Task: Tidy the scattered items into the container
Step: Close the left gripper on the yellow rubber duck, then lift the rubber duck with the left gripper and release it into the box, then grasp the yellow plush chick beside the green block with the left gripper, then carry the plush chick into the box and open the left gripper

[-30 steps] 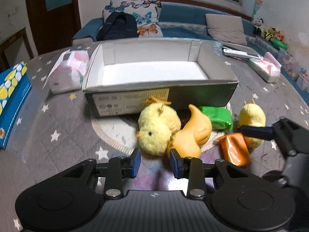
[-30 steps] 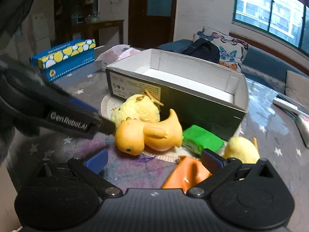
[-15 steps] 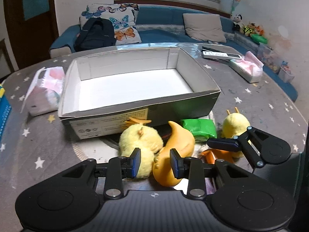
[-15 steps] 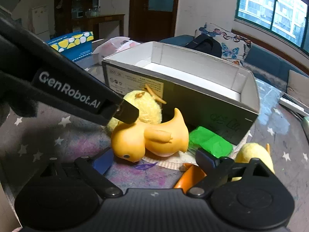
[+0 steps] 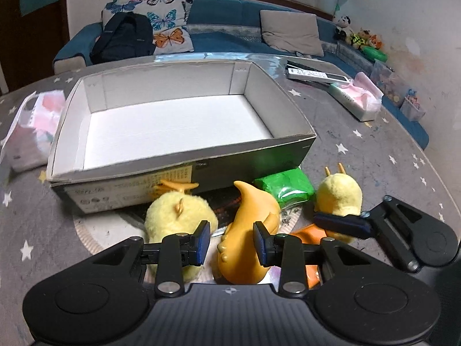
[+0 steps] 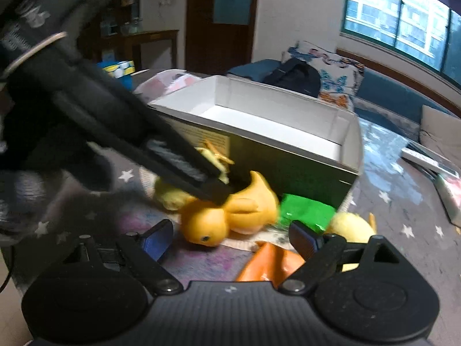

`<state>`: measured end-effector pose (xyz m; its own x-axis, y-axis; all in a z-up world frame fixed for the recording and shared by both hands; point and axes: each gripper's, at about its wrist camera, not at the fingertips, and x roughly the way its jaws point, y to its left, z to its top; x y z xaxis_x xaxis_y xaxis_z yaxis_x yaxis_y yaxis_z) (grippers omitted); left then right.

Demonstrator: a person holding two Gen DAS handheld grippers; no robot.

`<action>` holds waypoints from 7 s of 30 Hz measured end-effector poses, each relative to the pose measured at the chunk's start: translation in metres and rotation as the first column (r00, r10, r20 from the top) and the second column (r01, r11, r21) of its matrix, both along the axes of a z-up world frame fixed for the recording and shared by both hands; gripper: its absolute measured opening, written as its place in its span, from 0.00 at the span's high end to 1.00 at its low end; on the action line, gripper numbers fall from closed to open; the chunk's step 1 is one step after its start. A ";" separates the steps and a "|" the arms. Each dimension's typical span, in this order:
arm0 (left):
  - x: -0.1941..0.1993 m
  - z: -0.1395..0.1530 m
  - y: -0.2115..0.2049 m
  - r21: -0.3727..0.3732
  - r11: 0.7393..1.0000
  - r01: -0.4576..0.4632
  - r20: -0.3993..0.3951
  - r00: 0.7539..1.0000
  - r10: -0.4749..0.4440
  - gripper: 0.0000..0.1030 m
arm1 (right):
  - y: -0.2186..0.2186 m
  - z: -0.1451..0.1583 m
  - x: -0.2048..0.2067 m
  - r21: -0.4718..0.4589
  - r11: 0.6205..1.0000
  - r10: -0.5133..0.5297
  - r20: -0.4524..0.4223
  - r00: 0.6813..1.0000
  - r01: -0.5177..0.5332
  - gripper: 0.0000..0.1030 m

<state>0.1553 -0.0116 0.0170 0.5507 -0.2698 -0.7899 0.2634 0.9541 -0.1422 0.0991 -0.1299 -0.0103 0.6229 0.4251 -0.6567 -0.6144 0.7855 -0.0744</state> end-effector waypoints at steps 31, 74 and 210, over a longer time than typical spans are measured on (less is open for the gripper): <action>0.016 -0.016 0.022 -0.226 0.972 -0.061 -0.216 0.976 0.011 0.59 | 0.007 -0.024 0.014 0.024 0.999 -0.040 -0.090 0.995 0.042 0.15; 0.004 -0.009 0.025 -0.257 0.960 -0.113 -0.237 0.970 0.051 0.58 | -0.014 -0.018 0.012 0.112 0.993 -0.019 -0.161 0.987 0.038 0.55; 0.081 0.073 0.042 -0.322 0.938 -0.131 0.052 0.987 0.155 0.62 | -0.009 0.072 0.141 0.202 0.971 -0.129 0.011 0.992 0.124 0.42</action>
<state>0.2367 0.0306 0.0903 0.6564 -0.4133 -0.6311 0.1493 0.8912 -0.4283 0.2396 -0.1388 0.0619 0.6945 0.4633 -0.5505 -0.5089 0.8571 0.0794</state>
